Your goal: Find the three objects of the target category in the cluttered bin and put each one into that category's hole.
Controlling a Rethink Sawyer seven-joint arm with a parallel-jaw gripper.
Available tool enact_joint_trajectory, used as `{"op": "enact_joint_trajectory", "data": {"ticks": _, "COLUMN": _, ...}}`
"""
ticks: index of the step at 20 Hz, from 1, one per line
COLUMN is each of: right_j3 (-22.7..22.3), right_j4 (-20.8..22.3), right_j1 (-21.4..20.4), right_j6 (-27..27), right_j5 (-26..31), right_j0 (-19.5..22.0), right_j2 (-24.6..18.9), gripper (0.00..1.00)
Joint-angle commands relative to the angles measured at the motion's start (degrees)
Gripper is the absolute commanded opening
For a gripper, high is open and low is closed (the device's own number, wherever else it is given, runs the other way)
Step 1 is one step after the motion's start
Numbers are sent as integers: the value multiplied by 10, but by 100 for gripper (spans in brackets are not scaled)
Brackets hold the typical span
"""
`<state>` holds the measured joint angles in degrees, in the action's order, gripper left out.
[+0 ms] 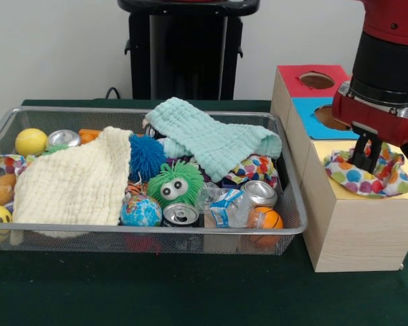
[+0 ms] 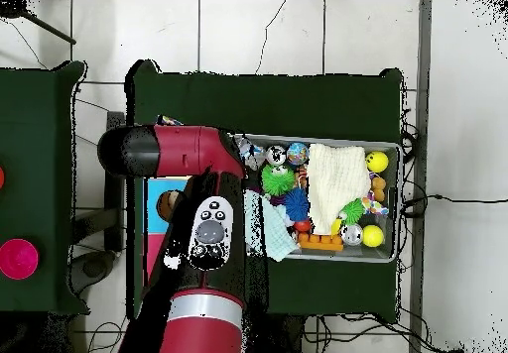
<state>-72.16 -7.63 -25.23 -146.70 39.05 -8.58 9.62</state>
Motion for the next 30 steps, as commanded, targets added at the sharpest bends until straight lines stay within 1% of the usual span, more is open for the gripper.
{"op": "enact_joint_trajectory", "data": {"ticks": 1, "right_j3": 48, "right_j4": -12, "right_j1": -4, "right_j6": -48, "right_j5": 254, "right_j0": 12, "right_j2": -25, "gripper": 0}}
{"op": "enact_joint_trajectory", "data": {"ticks": 2, "right_j3": 47, "right_j4": -12, "right_j1": -9, "right_j6": -53, "right_j5": 255, "right_j0": 9, "right_j2": -23, "gripper": 0}}
{"op": "enact_joint_trajectory", "data": {"ticks": 4, "right_j3": 40, "right_j4": -14, "right_j1": 0, "right_j6": -47, "right_j5": 244, "right_j0": 13, "right_j2": -32, "gripper": 0}}
{"op": "enact_joint_trajectory", "data": {"ticks": 7, "right_j3": 19, "right_j4": -22, "right_j1": 10, "right_j6": -56, "right_j5": 210, "right_j0": 13, "right_j2": -39, "gripper": 0}}
{"op": "enact_joint_trajectory", "data": {"ticks": 12, "right_j3": 22, "right_j4": -26, "right_j1": 18, "right_j6": -69, "right_j5": 212, "right_j0": 6, "right_j2": -37, "gripper": 0}}
{"op": "enact_joint_trajectory", "data": {"ticks": 15, "right_j3": 7, "right_j4": -33, "right_j1": 27, "right_j6": -76, "right_j5": 184, "right_j0": 2, "right_j2": -40, "gripper": 0}}
{"op": "enact_joint_trajectory", "data": {"ticks": 19, "right_j3": 0, "right_j4": -31, "right_j1": 57, "right_j6": -85, "right_j5": 128, "right_j0": -7, "right_j2": -39, "gripper": 0}}
{"op": "enact_joint_trajectory", "data": {"ticks": 20, "right_j3": 2, "right_j4": -29, "right_j1": 68, "right_j6": -87, "right_j5": 114, "right_j0": -9, "right_j2": -39, "gripper": 0}}
{"op": "enact_joint_trajectory", "data": {"ticks": 24, "right_j3": 23, "right_j4": -25, "right_j1": 103, "right_j6": -99, "right_j5": 90, "right_j0": -20, "right_j2": -31, "gripper": 0}}
{"op": "enact_joint_trajectory", "data": {"ticks": 27, "right_j3": 50, "right_j4": -23, "right_j1": 135, "right_j6": -113, "right_j5": 83, "right_j0": -28, "right_j2": -22, "gripper": 0}}
{"op": "enact_joint_trajectory", "data": {"ticks": 30, "right_j3": 70, "right_j4": -24, "right_j1": 166, "right_j6": -129, "right_j5": 59, "right_j0": -36, "right_j2": -14, "gripper": 0}}
